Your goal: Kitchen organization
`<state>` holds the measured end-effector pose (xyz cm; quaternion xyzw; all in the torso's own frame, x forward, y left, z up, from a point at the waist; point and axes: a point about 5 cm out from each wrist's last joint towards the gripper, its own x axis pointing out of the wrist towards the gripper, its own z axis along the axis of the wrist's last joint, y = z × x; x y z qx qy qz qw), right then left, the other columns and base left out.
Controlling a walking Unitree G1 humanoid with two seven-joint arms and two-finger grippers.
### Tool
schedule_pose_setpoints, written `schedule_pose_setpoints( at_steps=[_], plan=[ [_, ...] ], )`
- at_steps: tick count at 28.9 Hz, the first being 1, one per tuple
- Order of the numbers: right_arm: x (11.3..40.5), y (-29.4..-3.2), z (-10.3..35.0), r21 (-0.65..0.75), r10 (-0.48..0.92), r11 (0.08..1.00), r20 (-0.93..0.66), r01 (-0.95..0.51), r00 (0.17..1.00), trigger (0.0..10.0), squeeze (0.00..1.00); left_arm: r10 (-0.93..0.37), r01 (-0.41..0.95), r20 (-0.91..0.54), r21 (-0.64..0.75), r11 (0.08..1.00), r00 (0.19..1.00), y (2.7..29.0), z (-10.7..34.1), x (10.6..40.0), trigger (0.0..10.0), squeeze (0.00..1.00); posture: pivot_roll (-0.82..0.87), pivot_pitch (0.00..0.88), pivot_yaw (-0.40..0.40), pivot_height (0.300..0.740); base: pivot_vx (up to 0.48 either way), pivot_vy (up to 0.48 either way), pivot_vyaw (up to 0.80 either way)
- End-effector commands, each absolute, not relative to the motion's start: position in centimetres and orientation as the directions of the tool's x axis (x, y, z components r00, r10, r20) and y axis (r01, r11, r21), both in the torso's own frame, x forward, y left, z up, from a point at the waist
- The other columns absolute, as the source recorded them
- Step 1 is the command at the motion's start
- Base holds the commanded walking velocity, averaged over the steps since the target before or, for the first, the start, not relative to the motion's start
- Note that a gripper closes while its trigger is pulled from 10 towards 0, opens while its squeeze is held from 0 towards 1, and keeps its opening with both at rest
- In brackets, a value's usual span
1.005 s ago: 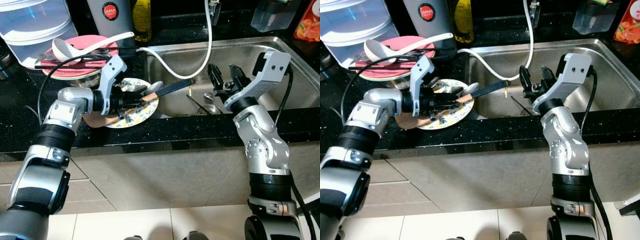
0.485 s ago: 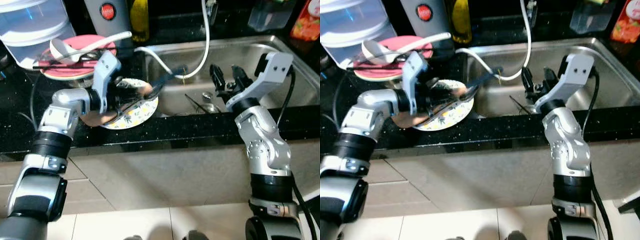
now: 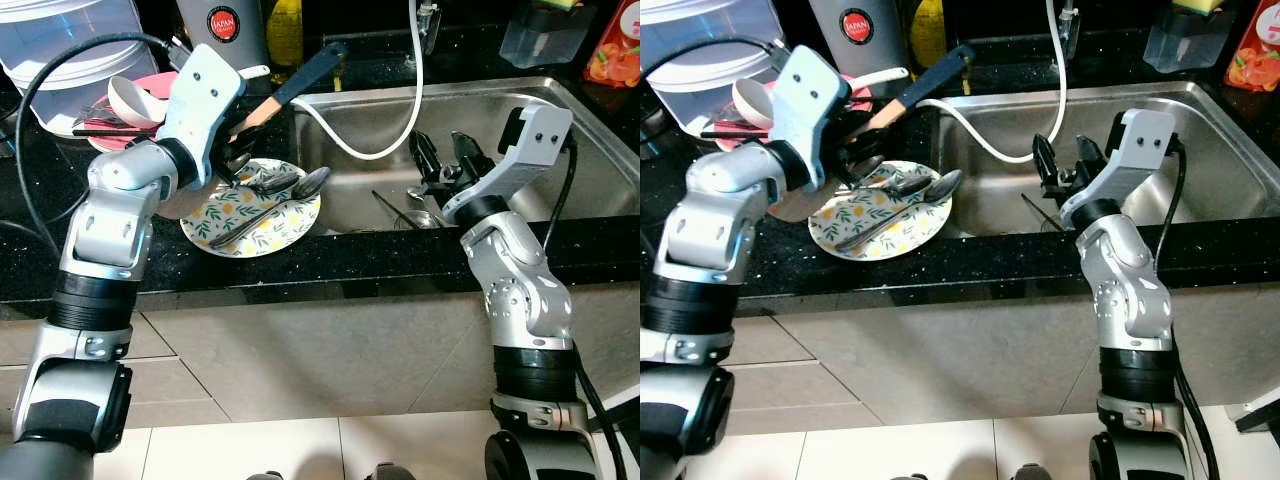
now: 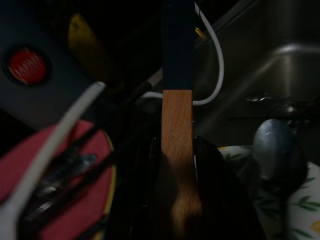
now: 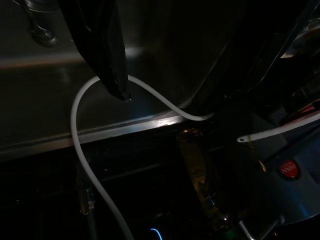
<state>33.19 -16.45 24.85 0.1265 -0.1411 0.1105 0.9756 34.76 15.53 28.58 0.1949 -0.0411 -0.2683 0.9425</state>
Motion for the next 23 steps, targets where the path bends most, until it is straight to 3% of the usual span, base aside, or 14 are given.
schedule_pose_setpoints(
  at_steps=[1,3,6,12,16,18,21,23],
  plan=[
    [33.3,-16.2,24.9,0.220,0.192,0.939,0.307,-0.266,0.932,10.0,0.00,-0.520,0.501,-0.038,0.336,0.798,0.854,15.5,28.0,34.8,10.0,0.00,0.05,0.062,0.028,0.740,0.000,0.000,0.00],
    [33.2,-16.1,24.8,0.222,0.193,0.938,0.307,-0.267,0.932,10.0,0.00,-0.499,0.473,-0.014,0.345,0.811,0.866,15.4,28.0,34.8,10.0,0.00,0.05,0.060,0.027,0.740,0.000,0.000,0.00],
    [33.2,-15.8,24.8,0.229,0.199,0.934,0.308,-0.276,0.930,10.0,0.00,-0.458,0.352,0.093,0.513,0.783,0.884,15.0,28.6,35.1,10.0,0.00,0.05,0.059,0.029,0.740,0.000,0.000,0.00],
    [33.0,-14.9,25.1,0.297,0.223,0.899,0.325,-0.323,0.919,10.0,0.00,-0.483,0.336,0.107,0.589,0.735,0.869,14.2,28.6,35.0,10.0,0.00,0.05,0.059,0.029,0.740,0.000,0.000,0.00],
    [32.9,-13.9,26.7,0.510,0.250,0.741,0.394,-0.437,0.884,10.0,0.00,-0.645,0.472,0.091,0.606,0.640,0.758,11.7,28.2,34.0,10.0,0.00,0.03,0.045,0.024,0.740,0.000,0.000,0.00],
    [32.8,-13.8,27.0,0.519,0.257,0.725,0.408,-0.454,0.876,10.0,0.00,-0.654,0.481,0.086,0.608,0.632,0.752,11.5,28.0,34.0,10.0,0.00,0.03,0.045,0.024,0.740,0.000,0.000,0.00],
    [32.1,-12.7,28.4,0.553,0.325,0.602,0.489,-0.576,0.810,10.0,0.00,-0.724,0.548,0.127,0.569,0.613,0.678,9.9,27.9,33.3,10.0,0.00,0.02,0.032,0.023,0.740,0.000,0.000,0.00],
    [31.9,-12.3,28.5,0.549,0.343,0.584,0.501,-0.598,0.795,10.0,0.00,-0.741,0.566,0.136,0.560,0.605,0.658,9.3,27.8,33.1,10.0,0.00,0.02,0.025,0.023,0.740,0.000,0.000,0.00]
  ],
)
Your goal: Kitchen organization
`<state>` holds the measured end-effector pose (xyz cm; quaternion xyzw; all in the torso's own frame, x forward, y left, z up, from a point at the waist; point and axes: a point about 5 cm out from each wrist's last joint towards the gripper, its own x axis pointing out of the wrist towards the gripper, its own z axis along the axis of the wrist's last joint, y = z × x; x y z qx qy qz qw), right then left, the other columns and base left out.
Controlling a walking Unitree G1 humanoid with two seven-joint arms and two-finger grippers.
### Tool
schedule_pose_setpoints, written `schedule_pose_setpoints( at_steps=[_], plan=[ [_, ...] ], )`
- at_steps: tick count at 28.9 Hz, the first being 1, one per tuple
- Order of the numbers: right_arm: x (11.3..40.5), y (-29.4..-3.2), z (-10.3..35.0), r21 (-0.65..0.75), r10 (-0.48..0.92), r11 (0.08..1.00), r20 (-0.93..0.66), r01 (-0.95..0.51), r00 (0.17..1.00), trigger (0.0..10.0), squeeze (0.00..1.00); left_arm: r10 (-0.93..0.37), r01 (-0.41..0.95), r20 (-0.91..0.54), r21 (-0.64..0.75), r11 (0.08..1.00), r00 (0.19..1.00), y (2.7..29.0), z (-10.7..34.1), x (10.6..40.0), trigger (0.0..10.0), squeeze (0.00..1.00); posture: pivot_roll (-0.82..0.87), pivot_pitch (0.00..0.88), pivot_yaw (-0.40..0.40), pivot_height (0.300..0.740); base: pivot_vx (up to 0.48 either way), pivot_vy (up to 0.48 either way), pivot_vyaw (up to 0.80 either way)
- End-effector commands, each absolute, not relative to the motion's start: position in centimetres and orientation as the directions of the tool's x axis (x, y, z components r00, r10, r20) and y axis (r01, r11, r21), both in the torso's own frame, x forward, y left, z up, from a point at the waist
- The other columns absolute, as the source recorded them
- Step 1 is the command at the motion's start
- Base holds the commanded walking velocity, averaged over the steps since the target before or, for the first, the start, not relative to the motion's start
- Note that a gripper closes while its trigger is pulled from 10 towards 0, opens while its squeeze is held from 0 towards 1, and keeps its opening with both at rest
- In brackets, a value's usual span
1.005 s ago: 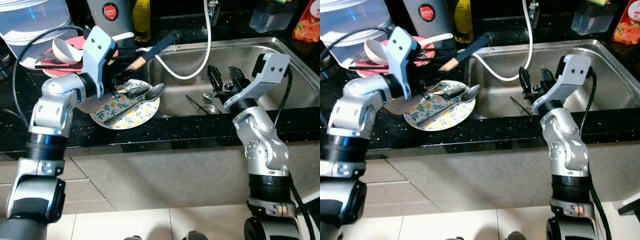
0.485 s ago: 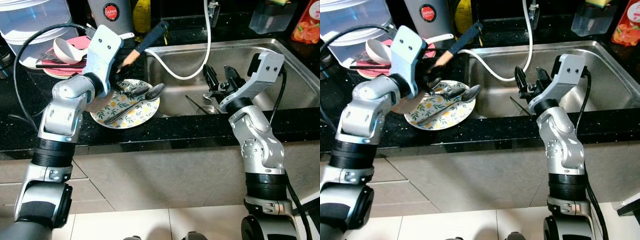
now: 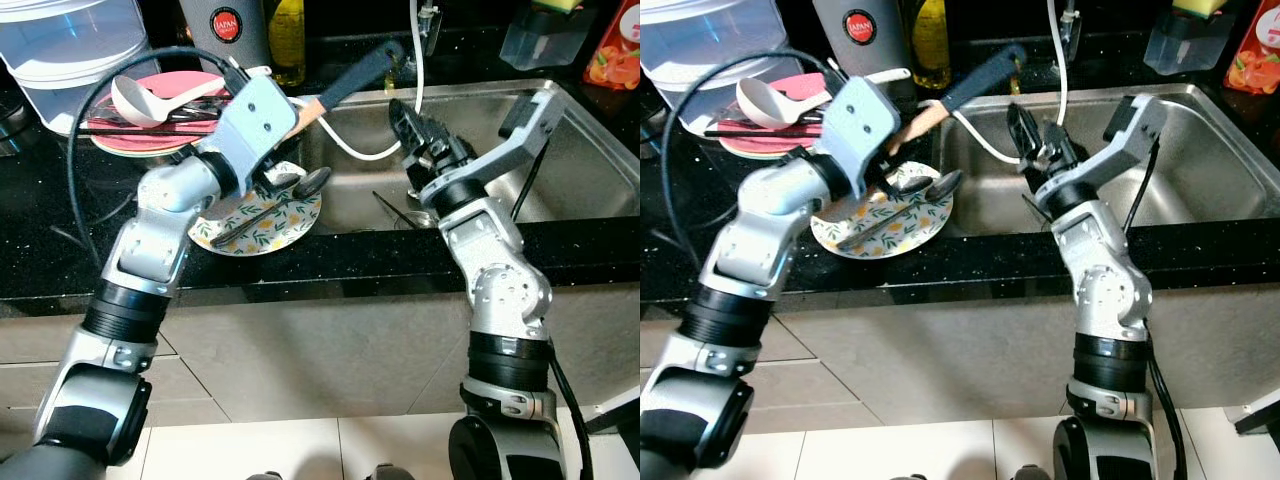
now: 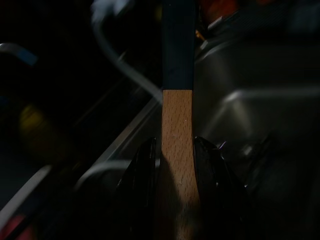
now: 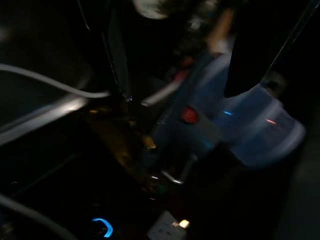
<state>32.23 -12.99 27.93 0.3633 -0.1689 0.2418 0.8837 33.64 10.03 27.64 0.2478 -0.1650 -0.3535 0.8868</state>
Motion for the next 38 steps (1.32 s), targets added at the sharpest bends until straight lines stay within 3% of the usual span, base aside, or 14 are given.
schedule_pose_setpoints(
  at_steps=[1,9,19,20,21,22,23,35,36,37,38],
  plan=[
    [31.6,-11.6,28.6,0.536,0.367,0.575,0.506,-0.618,0.781,10.0,0.00,-0.756,0.572,0.156,0.562,0.597,0.636,8.6,27.9,32.9,10.0,0.00,0.02,0.025,0.023,0.740,0.000,0.000,0.00],
    [31.7,-11.3,28.0,0.533,0.386,0.589,0.475,-0.608,0.791,10.0,0.00,-0.778,0.593,0.211,0.540,0.598,0.592,7.6,28.6,32.3,10.0,0.00,0.01,0.012,0.020,0.740,0.000,0.000,0.00],
    [31.9,-11.7,28.3,0.536,0.381,0.589,0.476,-0.605,0.793,10.0,0.00,-0.797,0.630,0.177,0.524,0.574,0.578,7.0,27.5,32.2,10.0,0.00,0.01,0.010,0.018,0.740,0.000,0.000,0.00],
    [31.9,-11.8,28.2,0.537,0.379,0.589,0.477,-0.604,0.793,5.5,0.00,-0.792,0.632,0.173,0.515,0.579,0.585,7.1,27.4,32.3,10.0,0.00,0.01,0.010,0.018,0.740,0.000,0.000,0.00],
    [31.9,-11.8,28.2,0.538,0.377,0.590,0.476,-0.602,0.795,1.5,0.00,-0.789,0.633,0.170,0.509,0.584,0.591,7.1,27.3,32.4,10.0,0.00,0.01,0.012,0.017,0.740,0.000,0.000,0.00],
    [31.9,-11.8,28.2,0.539,0.375,0.591,0.475,-0.600,0.796,1.5,0.00,-0.787,0.633,0.168,0.505,0.586,0.594,7.2,27.3,32.4,10.0,0.00,0.01,0.013,0.017,0.740,0.000,0.000,0.00],
    [31.9,-11.8,28.1,0.544,0.373,0.592,0.470,-0.595,0.800,0.0,0.00,-0.783,0.631,0.167,0.503,0.591,0.600,7.2,27.3,32.5,10.0,0.00,0.01,0.014,0.017,0.740,0.000,0.000,0.00],
    [31.7,-11.6,27.7,0.531,0.388,0.602,0.458,-0.596,0.800,0.0,0.00,-0.761,0.626,0.154,0.479,0.615,0.630,7.4,26.7,32.9,10.0,0.00,0.01,0.019,0.013,0.740,0.000,0.000,0.00],
    [31.8,-11.6,27.7,0.528,0.390,0.606,0.455,-0.595,0.801,2.2,0.00,-0.753,0.617,0.153,0.480,0.623,0.640,7.5,26.6,32.9,10.0,0.00,0.01,0.019,0.013,0.740,0.000,0.000,0.00],
    [31.8,-11.6,27.7,0.528,0.390,0.606,0.455,-0.595,0.801,2.2,0.00,-0.753,0.617,0.153,0.480,0.623,0.640,7.5,26.6,32.9,10.0,0.00,0.01,0.019,0.013,0.740,0.000,0.000,0.00],
    [31.8,-11.6,27.7,0.526,0.392,0.610,0.450,-0.593,0.803,3.7,0.00,-0.746,0.609,0.152,0.485,0.628,0.648,7.5,26.6,33.0,10.0,0.00,0.01,0.019,0.013,0.740,0.000,0.000,0.00]
  ],
)
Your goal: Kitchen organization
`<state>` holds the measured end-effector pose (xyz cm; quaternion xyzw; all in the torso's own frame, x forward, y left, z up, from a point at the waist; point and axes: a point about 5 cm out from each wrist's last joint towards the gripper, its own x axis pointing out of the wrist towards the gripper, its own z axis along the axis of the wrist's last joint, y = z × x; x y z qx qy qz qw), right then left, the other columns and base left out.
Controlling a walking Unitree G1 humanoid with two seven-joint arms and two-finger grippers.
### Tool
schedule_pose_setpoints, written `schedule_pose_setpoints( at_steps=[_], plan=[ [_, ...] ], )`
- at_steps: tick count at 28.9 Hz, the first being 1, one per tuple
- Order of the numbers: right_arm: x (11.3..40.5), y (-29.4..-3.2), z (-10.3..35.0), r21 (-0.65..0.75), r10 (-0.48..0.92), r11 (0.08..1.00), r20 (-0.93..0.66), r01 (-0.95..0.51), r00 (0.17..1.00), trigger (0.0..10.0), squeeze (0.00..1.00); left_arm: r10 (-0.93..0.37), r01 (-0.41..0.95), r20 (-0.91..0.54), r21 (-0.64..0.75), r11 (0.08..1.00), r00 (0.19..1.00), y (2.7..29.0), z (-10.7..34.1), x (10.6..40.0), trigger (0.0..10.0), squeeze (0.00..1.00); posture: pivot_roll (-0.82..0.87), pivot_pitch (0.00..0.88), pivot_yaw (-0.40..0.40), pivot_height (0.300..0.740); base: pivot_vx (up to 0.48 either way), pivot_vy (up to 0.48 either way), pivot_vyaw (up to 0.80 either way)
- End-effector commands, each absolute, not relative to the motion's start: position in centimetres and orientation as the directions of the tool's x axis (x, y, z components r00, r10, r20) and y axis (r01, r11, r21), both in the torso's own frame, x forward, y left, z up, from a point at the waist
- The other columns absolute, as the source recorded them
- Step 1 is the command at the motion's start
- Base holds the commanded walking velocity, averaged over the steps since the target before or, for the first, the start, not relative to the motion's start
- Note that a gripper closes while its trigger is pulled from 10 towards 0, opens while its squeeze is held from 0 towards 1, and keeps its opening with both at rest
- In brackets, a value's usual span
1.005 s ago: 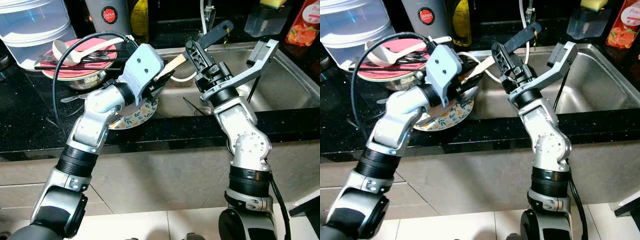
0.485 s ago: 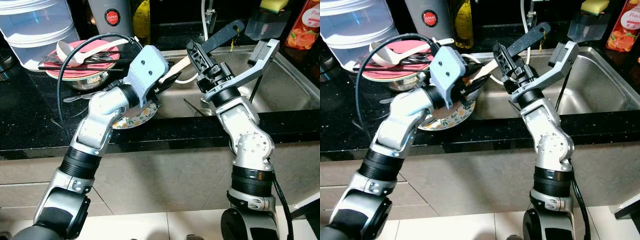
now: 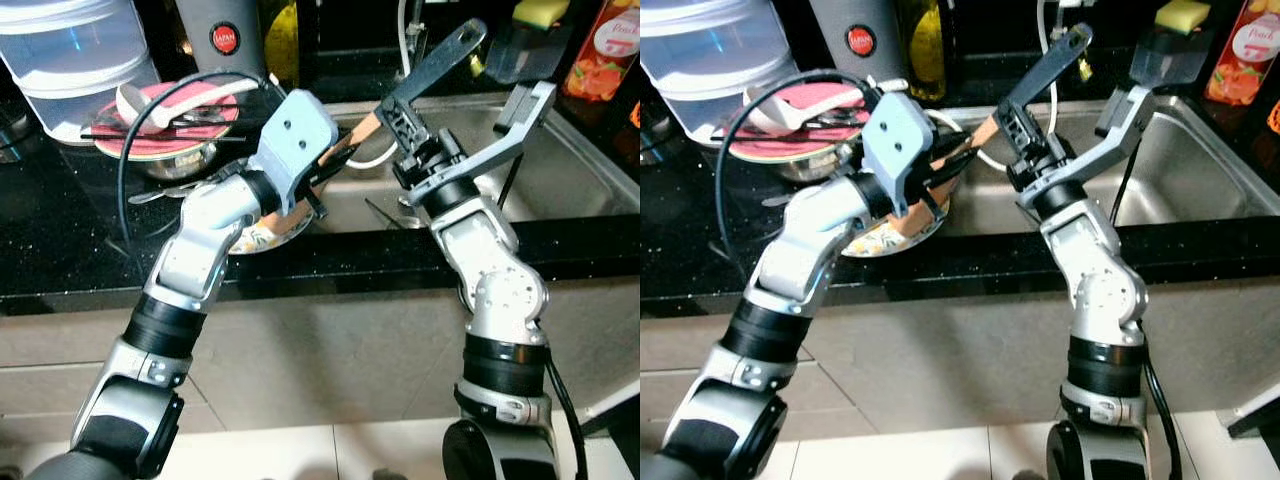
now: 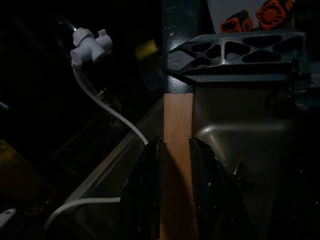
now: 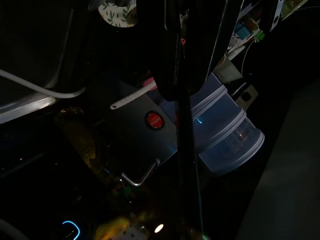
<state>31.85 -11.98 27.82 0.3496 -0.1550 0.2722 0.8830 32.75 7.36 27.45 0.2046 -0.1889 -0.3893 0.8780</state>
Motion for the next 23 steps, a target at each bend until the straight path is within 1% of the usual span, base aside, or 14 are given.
schedule_pose_setpoints(
  at_steps=[1,3,4,6,7,13,14,15,16,19,20,22,23],
  plan=[
    [31.9,-11.5,27.5,0.520,0.394,0.621,0.441,-0.587,0.807,10.0,0.00,-0.744,0.607,0.145,0.488,0.627,0.652,7.5,26.5,33.1,10.0,0.00,0.01,0.021,0.012,0.740,0.000,0.000,0.00],
    [31.9,-11.4,27.5,0.514,0.395,0.630,0.433,-0.582,0.810,10.0,0.00,-0.745,0.612,0.137,0.485,0.625,0.653,7.5,26.3,33.1,10.0,0.00,0.01,0.021,0.012,0.740,0.000,0.000,0.00],
    [32.0,-11.4,27.4,0.508,0.396,0.640,0.424,-0.576,0.814,10.0,0.00,-0.733,0.604,0.133,0.479,0.637,0.667,7.6,26.2,33.3,1.2,0.00,0.01,0.022,0.010,0.740,0.000,0.000,0.00],
    [32.0,-11.4,27.3,0.508,0.396,0.641,0.423,-0.575,0.815,10.0,0.00,-0.727,0.599,0.135,0.476,0.644,0.673,7.7,26.1,33.3,1.2,0.00,0.01,0.022,0.010,0.740,0.000,0.000,0.00],
    [32.1,-11.5,27.4,0.508,0.394,0.643,0.422,-0.574,0.816,10.0,0.00,-0.719,0.594,0.139,0.469,0.654,0.681,7.8,26.2,33.5,0.0,0.00,0.01,0.022,0.010,0.740,0.000,0.000,0.00],
    [32.2,-11.9,27.6,0.510,0.369,0.650,0.436,-0.563,0.821,10.0,0.00,-0.698,0.571,0.182,0.452,0.685,0.693,8.1,27.0,33.6,0.0,0.00,0.01,0.022,0.009,0.740,0.000,0.000,0.00],
    [32.2,-12.5,28.0,0.516,0.333,0.654,0.461,-0.554,0.822,10.0,0.00,-0.677,0.556,0.229,0.421,0.717,0.700,8.4,27.7,33.7,10.0,0.00,0.02,0.024,0.011,0.740,0.000,0.000,0.00],
    [32.2,-12.5,28.0,0.516,0.333,0.654,0.461,-0.554,0.822,10.0,0.00,-0.677,0.556,0.229,0.421,0.717,0.700,8.4,27.7,33.7,10.0,0.00,0.02,0.024,0.011,0.740,0.000,0.000,0.00],
    [32.2,-13.1,28.5,0.520,0.296,0.657,0.488,-0.546,0.821,10.0,0.00,-0.654,0.541,0.272,0.390,0.745,0.706,8.7,28.3,33.7,10.0,0.00,0.02,0.024,0.011,0.740,0.000,0.000,0.00],
    [32.0,-15.1,30.3,0.503,0.169,0.697,0.578,-0.511,0.798,10.0,0.00,-0.572,0.512,0.381,0.254,0.820,0.727,9.9,29.8,33.9,10.0,0.00,0.02,0.026,0.014,0.740,0.000,0.000,0.00],
    [32.0,-15.1,30.3,0.503,0.169,0.697,0.578,-0.511,0.798,10.0,0.00,-0.572,0.512,0.381,0.254,0.820,0.727,9.9,29.8,33.9,10.0,0.00,0.02,0.026,0.014,0.740,0.000,0.000,0.00],
    [31.7,-16.7,32.2,0.516,0.088,0.691,0.636,-0.507,0.767,10.0,0.00,-0.535,0.523,0.416,0.154,0.838,0.735,10.6,30.3,33.8,10.0,0.00,0.02,0.026,0.014,0.740,0.000,0.000,0.00],
    [31.7,-16.7,32.2,0.516,0.088,0.691,0.636,-0.507,0.767,10.0,0.00,-0.535,0.523,0.416,0.154,0.838,0.735,10.6,30.3,33.8,10.0,0.00,0.02,0.026,0.014,0.740,0.000,0.000,0.00]
  ],
)
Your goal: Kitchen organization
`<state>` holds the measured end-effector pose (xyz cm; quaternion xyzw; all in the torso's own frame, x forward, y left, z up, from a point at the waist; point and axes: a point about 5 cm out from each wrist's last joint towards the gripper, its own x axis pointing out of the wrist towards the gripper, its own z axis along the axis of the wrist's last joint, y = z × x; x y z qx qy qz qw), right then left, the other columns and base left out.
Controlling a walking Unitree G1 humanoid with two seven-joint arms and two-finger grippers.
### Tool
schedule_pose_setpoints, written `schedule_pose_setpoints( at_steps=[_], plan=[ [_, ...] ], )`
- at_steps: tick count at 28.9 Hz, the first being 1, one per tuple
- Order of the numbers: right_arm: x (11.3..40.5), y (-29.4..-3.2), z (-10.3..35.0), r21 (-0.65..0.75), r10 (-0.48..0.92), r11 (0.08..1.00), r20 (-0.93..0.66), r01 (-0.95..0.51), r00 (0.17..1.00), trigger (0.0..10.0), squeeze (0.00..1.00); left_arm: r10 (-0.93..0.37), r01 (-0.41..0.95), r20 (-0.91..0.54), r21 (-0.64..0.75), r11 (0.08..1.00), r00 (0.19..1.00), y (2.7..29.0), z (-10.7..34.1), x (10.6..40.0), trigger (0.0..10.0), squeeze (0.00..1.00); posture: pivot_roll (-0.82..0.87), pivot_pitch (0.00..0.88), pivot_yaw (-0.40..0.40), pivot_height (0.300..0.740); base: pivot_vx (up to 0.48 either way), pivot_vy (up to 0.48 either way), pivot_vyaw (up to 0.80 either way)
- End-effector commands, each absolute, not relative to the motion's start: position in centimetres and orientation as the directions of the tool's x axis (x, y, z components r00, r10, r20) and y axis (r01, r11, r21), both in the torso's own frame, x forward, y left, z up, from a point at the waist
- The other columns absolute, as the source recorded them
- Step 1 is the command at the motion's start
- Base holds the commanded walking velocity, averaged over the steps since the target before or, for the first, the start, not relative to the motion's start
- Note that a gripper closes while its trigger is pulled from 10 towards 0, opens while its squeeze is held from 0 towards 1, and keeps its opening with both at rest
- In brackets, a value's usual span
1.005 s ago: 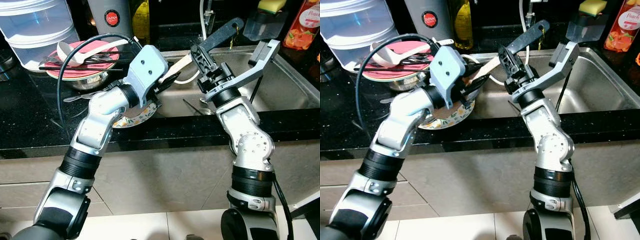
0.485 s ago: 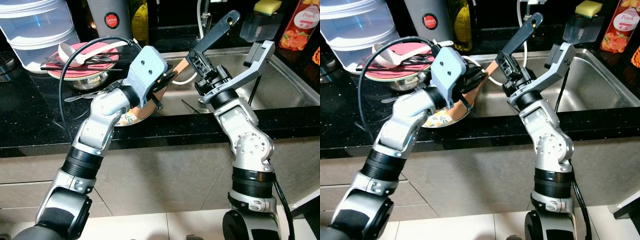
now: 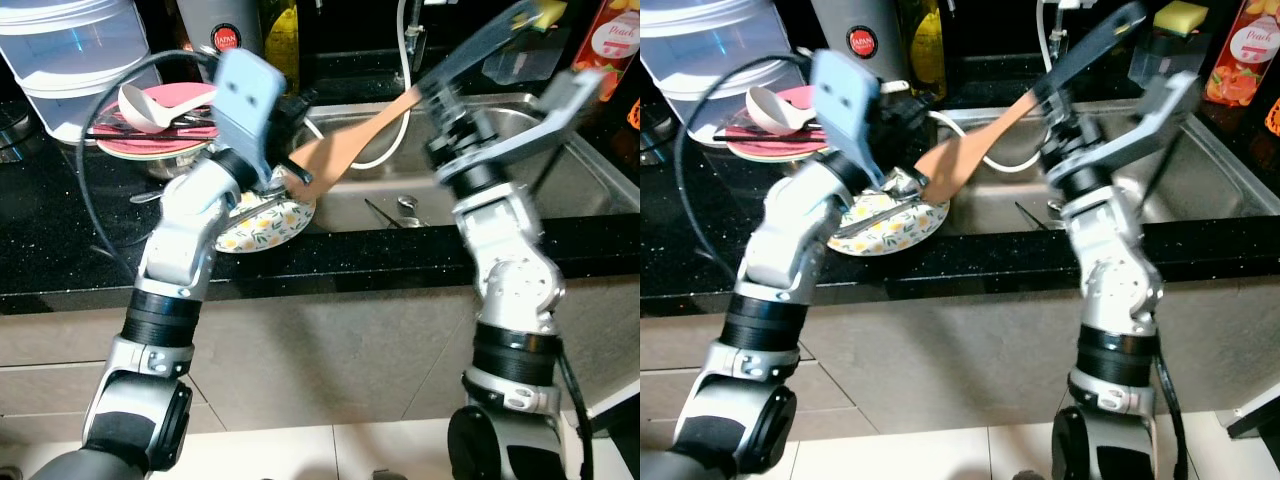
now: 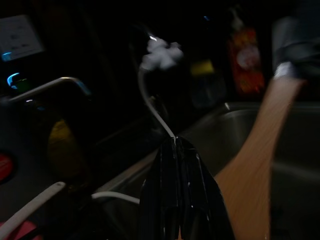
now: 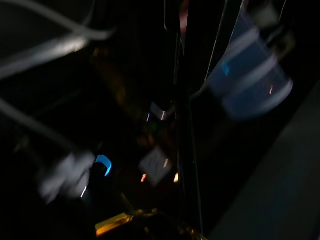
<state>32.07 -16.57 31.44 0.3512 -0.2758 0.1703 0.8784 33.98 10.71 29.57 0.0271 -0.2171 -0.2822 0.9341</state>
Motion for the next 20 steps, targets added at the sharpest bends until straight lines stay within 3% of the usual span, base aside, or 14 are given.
schedule_pose_setpoints(
  at_steps=[1,3,4,5,6,8,10,13,20],
  plan=[
    [31.7,-17.6,32.8,0.535,0.043,0.685,0.647,-0.494,0.761,10.0,0.00,-0.524,0.520,0.421,0.133,0.843,0.741,10.8,30.4,33.8,10.0,0.00,0.02,0.026,0.014,0.740,0.000,0.000,0.00],
    [31.9,-18.4,33.1,0.549,-0.015,0.714,0.632,-0.434,0.774,10.0,0.00,-0.514,0.514,0.421,0.123,0.849,0.748,11.0,30.3,33.8,10.0,0.00,0.02,0.026,0.014,0.740,0.000,0.000,0.00],
    [32.4,-19.3,32.9,0.509,-0.082,0.807,0.598,-0.299,0.797,10.0,0.00,-0.507,0.507,0.420,0.122,0.853,0.753,11.2,30.2,33.7,10.0,0.00,0.03,0.032,0.011,0.740,0.000,0.000,0.00],
    [33.0,-19.9,32.3,0.402,-0.139,0.907,0.571,-0.127,0.809,10.0,0.00,-0.496,0.495,0.421,0.120,0.860,0.760,11.3,30.0,33.6,10.0,0.00,0.03,0.038,0.007,0.740,0.000,0.000,0.00],
    [33.0,-19.9,32.3,0.402,-0.139,0.907,0.571,-0.127,0.809,10.0,0.00,-0.496,0.495,0.421,0.120,0.860,0.760,11.3,30.0,33.6,10.0,0.00,0.03,0.038,0.007,0.740,0.000,0.000,0.00],
    [33.9,-19.5,30.9,0.209,-0.139,0.977,0.530,0.030,0.836,10.0,0.00,-0.476,0.477,0.422,0.111,0.872,0.772,11.4,29.7,33.3,10.0,0.00,0.04,0.045,0.001,0.740,0.000,0.000,0.00],
    [35.0,-18.1,29.2,0.108,-0.072,0.994,0.455,0.026,0.888,10.0,0.00,-0.455,0.464,0.417,0.087,0.881,0.787,11.6,29.6,33.1,10.0,0.00,0.05,0.064,-0.014,0.740,0.000,0.000,0.00],
    [35.6,-17.3,28.0,0.078,-0.031,0.997,0.388,0.001,0.921,10.0,0.00,-0.442,0.453,0.409,0.075,0.888,0.798,11.9,29.4,32.9,10.0,0.00,0.06,0.073,-0.019,0.740,0.000,0.000,0.00],
    [37.1,-15.1,24.5,0.122,0.069,0.988,0.192,-0.094,0.979,10.0,0.00,-0.436,0.430,0.362,0.102,0.897,0.824,12.3,28.6,32.3,10.0,0.00,0.10,0.116,-0.050,0.740,0.000,0.000,0.00]
  ],
)
